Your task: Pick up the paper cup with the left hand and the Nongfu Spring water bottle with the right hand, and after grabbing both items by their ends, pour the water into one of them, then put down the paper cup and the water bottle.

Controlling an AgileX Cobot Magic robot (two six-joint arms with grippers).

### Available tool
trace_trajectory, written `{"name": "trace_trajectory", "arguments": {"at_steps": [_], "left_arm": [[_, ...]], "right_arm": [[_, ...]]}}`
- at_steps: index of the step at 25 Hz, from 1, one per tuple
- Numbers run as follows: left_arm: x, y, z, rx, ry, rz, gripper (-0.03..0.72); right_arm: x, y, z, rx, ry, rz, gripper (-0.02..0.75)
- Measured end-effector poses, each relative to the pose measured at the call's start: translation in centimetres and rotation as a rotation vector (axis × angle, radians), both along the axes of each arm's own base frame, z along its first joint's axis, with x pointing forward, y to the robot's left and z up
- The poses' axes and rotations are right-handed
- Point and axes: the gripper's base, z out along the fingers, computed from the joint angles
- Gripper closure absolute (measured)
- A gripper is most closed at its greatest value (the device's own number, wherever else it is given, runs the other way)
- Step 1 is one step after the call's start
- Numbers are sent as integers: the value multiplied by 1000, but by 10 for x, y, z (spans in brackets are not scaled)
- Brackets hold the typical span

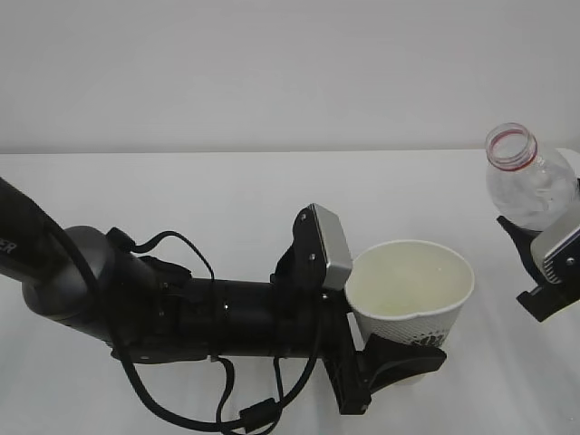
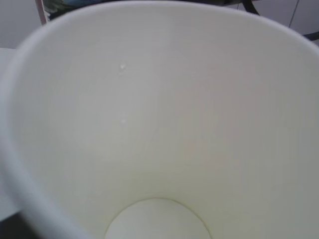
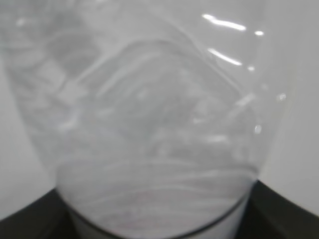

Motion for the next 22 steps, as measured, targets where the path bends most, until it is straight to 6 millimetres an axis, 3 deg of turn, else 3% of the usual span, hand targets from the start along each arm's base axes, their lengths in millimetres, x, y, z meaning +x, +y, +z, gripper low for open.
{"name": "trace_trajectory", "arguments": {"at_steps": [22], "left_arm": [[-2,1,-3,38,-10,-25,151]], "right_arm": [[0,1,0,22,5,11,244]]}}
